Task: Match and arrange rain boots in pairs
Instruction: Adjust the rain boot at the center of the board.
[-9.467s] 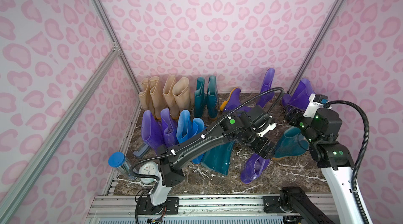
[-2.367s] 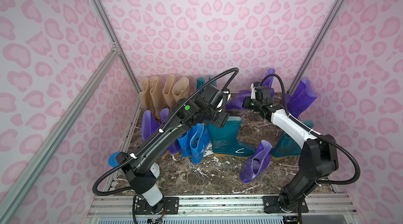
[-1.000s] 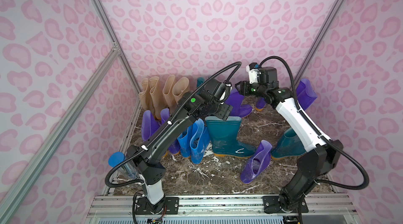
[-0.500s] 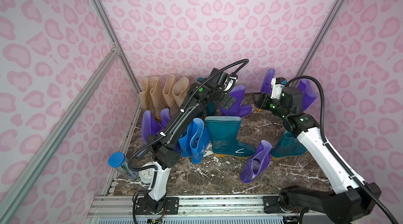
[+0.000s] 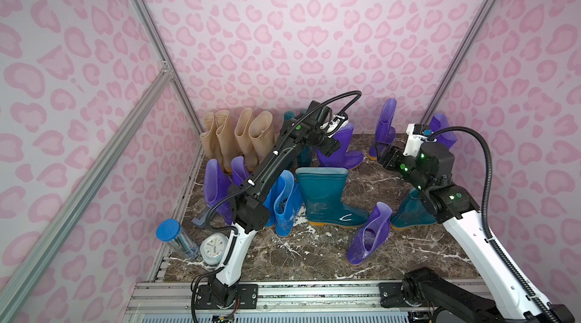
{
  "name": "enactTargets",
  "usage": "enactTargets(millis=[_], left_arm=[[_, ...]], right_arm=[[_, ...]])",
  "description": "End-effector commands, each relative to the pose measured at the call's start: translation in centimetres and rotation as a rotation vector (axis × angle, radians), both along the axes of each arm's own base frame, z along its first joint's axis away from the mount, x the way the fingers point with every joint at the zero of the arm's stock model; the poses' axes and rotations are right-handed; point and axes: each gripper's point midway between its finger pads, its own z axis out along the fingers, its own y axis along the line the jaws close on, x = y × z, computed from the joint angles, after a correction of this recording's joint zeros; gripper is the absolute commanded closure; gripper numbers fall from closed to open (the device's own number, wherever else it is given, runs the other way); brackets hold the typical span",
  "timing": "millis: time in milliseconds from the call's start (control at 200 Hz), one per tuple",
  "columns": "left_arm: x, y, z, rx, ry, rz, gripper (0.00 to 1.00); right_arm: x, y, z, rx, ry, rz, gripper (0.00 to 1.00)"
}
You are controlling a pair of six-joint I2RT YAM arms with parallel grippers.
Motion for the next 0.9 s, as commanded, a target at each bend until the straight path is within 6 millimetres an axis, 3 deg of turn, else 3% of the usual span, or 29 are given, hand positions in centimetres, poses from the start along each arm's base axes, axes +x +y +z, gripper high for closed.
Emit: enactTargets(millis=[0, 175, 320, 605, 895], left_arm=[[0.1, -0.5, 0.0, -0.02, 0.001, -0.01, 0.54], [-0.6, -0.7, -0.3, -0.046, 0.051, -0.004, 0.97], [-0.1, -0.6, 1.0, -0.113, 0.067, 0.078, 0.98], [4.3, 0.5, 4.8, -0.414, 0.113, 0.426, 0.98], [6.4, 0.2, 7.1, -0.487, 0.001, 0.458, 0.98]], right_arm=[[0.2, -0.1, -0.1, -0.021, -0.013, -0.003, 0.31], [0.5, -0.2, -0.5, -0.039, -0.019, -0.01, 0.31], [0.8, -0.1, -0.6, -0.029, -0.03, -0.012, 0.32], [0.9, -0.6, -1.1, -0.029, -0.034, -0.023, 0.32], [0.3, -1.6, -1.3, -0.054, -0.032, -0.027, 0.32]])
